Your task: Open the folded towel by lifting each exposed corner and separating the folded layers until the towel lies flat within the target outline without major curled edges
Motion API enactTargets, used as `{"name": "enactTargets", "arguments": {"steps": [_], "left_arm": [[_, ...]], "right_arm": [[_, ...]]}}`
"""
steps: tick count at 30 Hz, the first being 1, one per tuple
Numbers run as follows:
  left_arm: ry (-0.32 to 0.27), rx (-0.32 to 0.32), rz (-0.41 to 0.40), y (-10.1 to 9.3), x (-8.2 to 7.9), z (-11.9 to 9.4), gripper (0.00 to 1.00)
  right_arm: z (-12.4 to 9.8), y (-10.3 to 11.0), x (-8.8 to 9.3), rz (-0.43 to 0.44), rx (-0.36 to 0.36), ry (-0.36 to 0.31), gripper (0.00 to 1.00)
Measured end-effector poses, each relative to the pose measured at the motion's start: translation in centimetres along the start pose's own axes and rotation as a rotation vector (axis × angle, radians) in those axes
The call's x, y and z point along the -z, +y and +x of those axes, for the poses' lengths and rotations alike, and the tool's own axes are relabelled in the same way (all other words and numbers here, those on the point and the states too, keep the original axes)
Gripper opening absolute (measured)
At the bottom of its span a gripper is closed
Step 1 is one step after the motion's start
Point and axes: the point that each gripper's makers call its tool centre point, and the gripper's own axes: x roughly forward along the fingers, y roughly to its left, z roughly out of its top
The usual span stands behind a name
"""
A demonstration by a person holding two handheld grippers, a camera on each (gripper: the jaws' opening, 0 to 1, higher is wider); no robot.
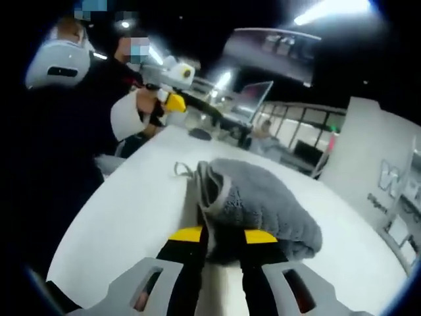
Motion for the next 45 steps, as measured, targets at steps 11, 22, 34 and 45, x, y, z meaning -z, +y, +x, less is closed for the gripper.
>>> {"name": "enactTargets", "arguments": {"steps": [11,22,34,45], "left_arm": [[0.000,-0.003,-0.001,0.0,0.0,-0.1,0.89],[0.000,-0.009,-0.001,0.3,0.1,-0.2,0.89],[0.017,0.004,0.013,-0.8,0.4,1.0,0.89],[0.016,0.003,0.018,-0.9,0.6,1.6,0.88]], "right_arm": [[-1.9,-1.3,-0.1,-0.015,0.049,-0.027,0.21],[-2.4,-3.8,0.4,-0.062,0.153,-0.020,0.30],[-1.3,-4.2,-0.2,-0.209,0.228,-0.001,0.42],[0.3,-4.7,-0.7,-0.362,0.251,0.017,0.47]]}}
